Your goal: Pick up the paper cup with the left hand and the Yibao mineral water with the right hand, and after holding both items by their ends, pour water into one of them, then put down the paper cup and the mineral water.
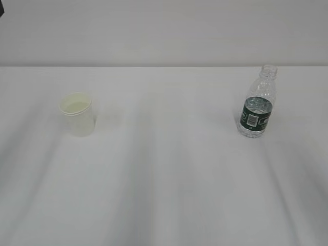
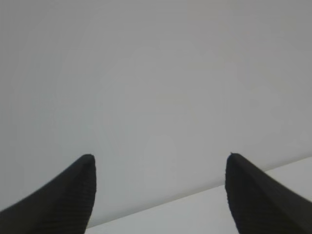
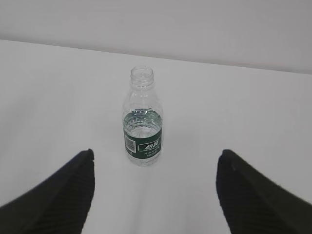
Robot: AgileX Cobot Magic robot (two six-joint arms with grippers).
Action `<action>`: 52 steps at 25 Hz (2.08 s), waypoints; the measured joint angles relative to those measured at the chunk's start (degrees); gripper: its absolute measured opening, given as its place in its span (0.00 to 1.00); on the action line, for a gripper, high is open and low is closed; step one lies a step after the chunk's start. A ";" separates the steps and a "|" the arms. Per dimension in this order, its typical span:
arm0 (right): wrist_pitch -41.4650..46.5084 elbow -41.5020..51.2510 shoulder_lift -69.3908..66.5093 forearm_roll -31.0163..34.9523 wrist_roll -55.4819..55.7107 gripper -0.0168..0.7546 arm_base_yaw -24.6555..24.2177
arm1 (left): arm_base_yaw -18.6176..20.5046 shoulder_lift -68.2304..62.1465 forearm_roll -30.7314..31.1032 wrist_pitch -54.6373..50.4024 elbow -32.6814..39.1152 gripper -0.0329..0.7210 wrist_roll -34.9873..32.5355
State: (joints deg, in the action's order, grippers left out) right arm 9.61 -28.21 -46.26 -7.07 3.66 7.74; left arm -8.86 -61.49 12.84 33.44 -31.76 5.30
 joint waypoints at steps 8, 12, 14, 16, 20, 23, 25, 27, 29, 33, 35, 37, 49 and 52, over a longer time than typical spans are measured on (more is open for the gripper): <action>0.00 0.00 0.00 0.00 0.00 0.78 0.00 | 0.00 6.25 0.00 -5.37 0.00 0.83 0.00; -0.34 0.00 0.00 0.00 0.00 0.78 0.00 | 0.00 8.63 0.00 -7.50 0.00 0.83 -0.10; -0.68 0.00 0.00 0.00 0.00 0.78 0.00 | 0.00 10.08 0.00 -8.64 0.00 0.83 -0.10; -0.81 0.00 0.00 0.00 0.00 0.78 0.00 | 0.00 11.35 0.00 -9.52 0.09 0.83 -0.10; -0.81 0.00 0.00 0.00 0.00 0.78 0.00 | 0.00 14.26 0.00 -12.00 0.09 0.83 -0.10; -0.92 0.00 0.00 0.00 0.00 0.78 0.00 | 0.00 16.32 0.00 -13.55 0.09 0.83 -0.10; -0.92 0.00 0.00 0.00 0.00 0.78 0.00 | 0.00 17.55 0.00 -14.20 0.09 0.83 -0.10; -0.92 0.00 0.00 0.00 0.00 0.78 0.00 | 0.00 18.17 0.00 -15.00 0.09 0.83 -0.10; -0.92 0.00 0.00 0.00 0.00 0.78 0.00 | 0.00 18.86 0.00 -15.84 0.09 0.83 -0.10; -0.92 0.00 0.00 0.00 0.00 0.78 0.00 | 0.00 19.28 0.00 -16.78 0.09 0.83 -0.10; -0.92 0.00 0.00 0.00 0.00 0.78 0.00 | 0.00 19.49 0.00 -17.06 0.09 0.83 -0.10; -1.02 0.00 0.00 0.00 0.00 0.78 0.00 | 0.00 19.72 0.00 -17.62 0.09 0.83 -0.10; -1.02 0.00 2.01 0.00 0.00 0.78 0.00 | 0.00 27.82 0.00 -24.62 0.09 0.81 -0.10; -0.12 0.00 4.25 -0.11 -0.11 0.78 0.00 | 0.00 28.96 0.00 -26.80 0.09 0.81 -0.10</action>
State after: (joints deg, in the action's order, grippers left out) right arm 9.49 -28.21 -42.00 -7.18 3.55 7.74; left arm -8.86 -32.54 12.84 6.64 -31.67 5.20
